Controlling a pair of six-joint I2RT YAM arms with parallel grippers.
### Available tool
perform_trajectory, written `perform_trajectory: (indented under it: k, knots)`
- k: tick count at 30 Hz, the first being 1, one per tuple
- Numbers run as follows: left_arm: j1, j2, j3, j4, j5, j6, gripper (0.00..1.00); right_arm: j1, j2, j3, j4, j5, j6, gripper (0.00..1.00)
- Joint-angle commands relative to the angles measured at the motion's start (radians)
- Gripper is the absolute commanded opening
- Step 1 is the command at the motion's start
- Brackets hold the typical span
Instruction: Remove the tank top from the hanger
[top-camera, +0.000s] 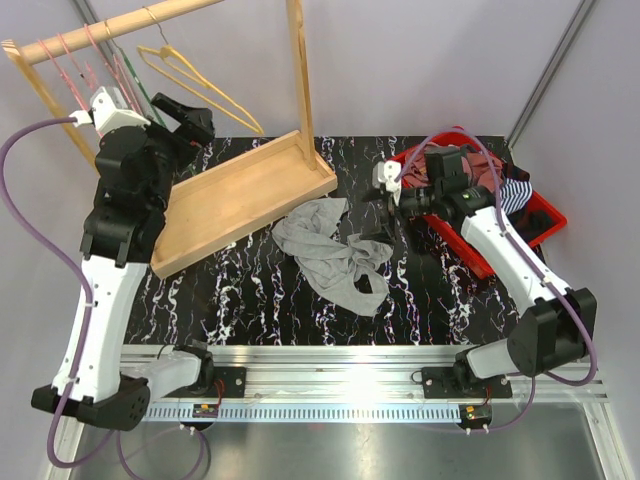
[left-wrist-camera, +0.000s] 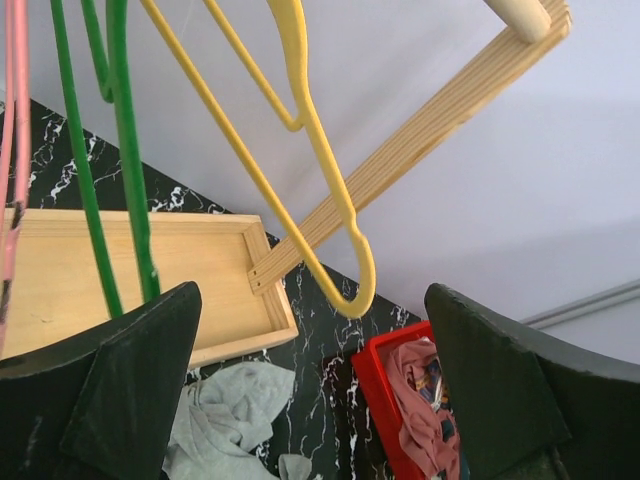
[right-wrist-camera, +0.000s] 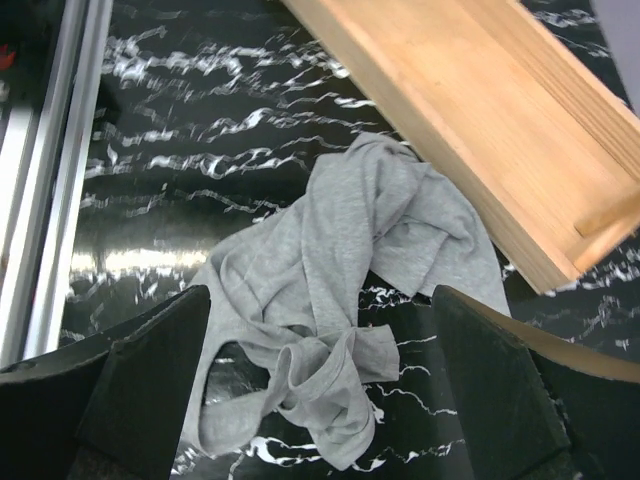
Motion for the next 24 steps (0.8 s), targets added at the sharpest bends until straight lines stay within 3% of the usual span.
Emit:
perform_trajectory:
  k: [1, 6, 9, 14, 24]
  knots:
    - [0.005, -0.052, -0.044, -0.001, 0.045, 0.007, 0.98, 0.031, 0.039, -0.029, -0.168, -0.093, -0.386, 1.00]
    - [0.005, -0.136, -0.102, 0.010, 0.080, 0.058, 0.99, 0.155, 0.121, -0.039, -0.252, 0.064, -0.634, 1.00]
    - [0.005, -0.202, -0.151, 0.039, 0.097, 0.094, 0.99, 0.239, 0.187, -0.049, -0.239, 0.185, -0.675, 1.00]
    - [0.005, -0.328, -0.283, 0.110, 0.124, 0.157, 0.99, 0.316, 0.292, -0.069, -0.116, 0.319, -0.607, 1.00]
    - [0.006, -0.512, -0.391, 0.070, 0.134, 0.226, 0.99, 0.381, 0.460, -0.030, -0.009, 0.480, -0.471, 0.96]
